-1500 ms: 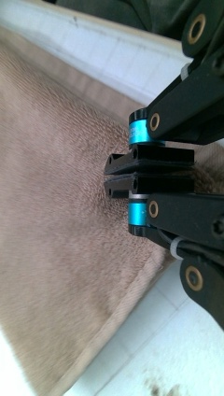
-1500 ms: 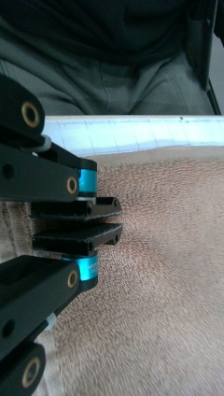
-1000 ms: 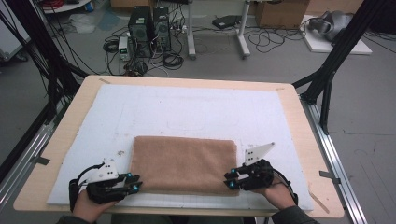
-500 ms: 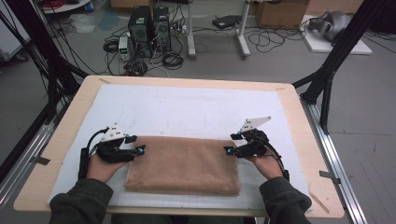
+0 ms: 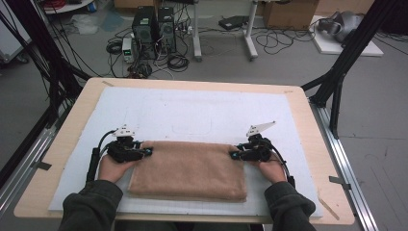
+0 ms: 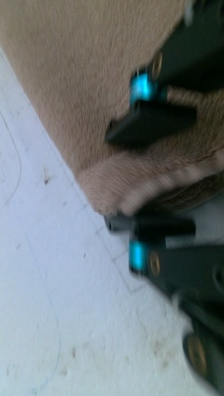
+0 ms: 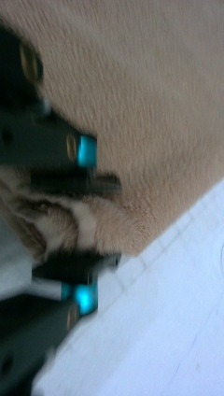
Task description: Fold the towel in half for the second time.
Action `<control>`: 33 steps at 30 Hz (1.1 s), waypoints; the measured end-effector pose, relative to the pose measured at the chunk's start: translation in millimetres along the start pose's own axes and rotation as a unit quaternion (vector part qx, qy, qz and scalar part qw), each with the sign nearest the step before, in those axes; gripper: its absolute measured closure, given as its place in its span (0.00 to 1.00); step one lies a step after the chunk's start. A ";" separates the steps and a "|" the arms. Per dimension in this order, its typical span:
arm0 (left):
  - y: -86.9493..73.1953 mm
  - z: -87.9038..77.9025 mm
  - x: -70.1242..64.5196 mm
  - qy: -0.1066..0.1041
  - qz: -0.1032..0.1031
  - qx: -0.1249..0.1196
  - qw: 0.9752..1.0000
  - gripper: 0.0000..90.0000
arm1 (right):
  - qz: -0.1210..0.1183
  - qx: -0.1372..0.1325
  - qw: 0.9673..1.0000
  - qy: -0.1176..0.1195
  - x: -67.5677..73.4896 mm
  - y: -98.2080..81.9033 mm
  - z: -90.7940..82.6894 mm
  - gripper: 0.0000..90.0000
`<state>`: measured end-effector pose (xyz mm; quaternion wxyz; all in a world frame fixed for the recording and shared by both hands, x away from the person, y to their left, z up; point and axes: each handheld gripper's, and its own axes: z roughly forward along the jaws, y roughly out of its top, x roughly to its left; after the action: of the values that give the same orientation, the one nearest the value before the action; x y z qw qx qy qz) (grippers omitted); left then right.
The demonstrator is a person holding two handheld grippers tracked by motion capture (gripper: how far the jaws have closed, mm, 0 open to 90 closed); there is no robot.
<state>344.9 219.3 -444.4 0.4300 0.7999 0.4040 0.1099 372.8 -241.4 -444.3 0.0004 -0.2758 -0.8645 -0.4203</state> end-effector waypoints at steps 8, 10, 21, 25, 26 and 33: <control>35.4 -10.0 -3.5 0.052 0.010 -0.056 0.997 0.83 | -0.036 -0.015 0.998 -0.051 1.1 33.1 -17.6 0.86; 52.2 -11.4 0.0 0.062 0.013 -0.072 0.995 0.84 | -0.044 -0.019 0.996 -0.069 -3.7 50.9 -23.7 0.86; 83.7 -3.2 29.1 0.107 0.005 -0.056 0.993 0.59 | 0.000 -0.048 0.992 -0.119 -37.5 101.1 -24.6 0.50; 57.6 -6.1 22.6 0.093 0.012 -0.041 0.995 0.59 | -0.011 -0.024 0.995 -0.101 -23.6 93.7 -11.4 0.54; 50.0 -7.4 20.3 0.084 0.012 -0.040 0.996 0.60 | -0.026 -0.027 0.994 -0.107 -18.0 90.1 -9.6 0.55; 12.7 -12.9 5.8 0.065 0.034 -0.009 0.997 0.75 | -0.033 -0.010 0.996 -0.080 6.1 54.1 4.9 0.67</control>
<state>348.9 227.5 -427.7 0.4065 0.8004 0.4022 0.1797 394.6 -208.2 -406.8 -0.0854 -0.2803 -0.8661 -0.4050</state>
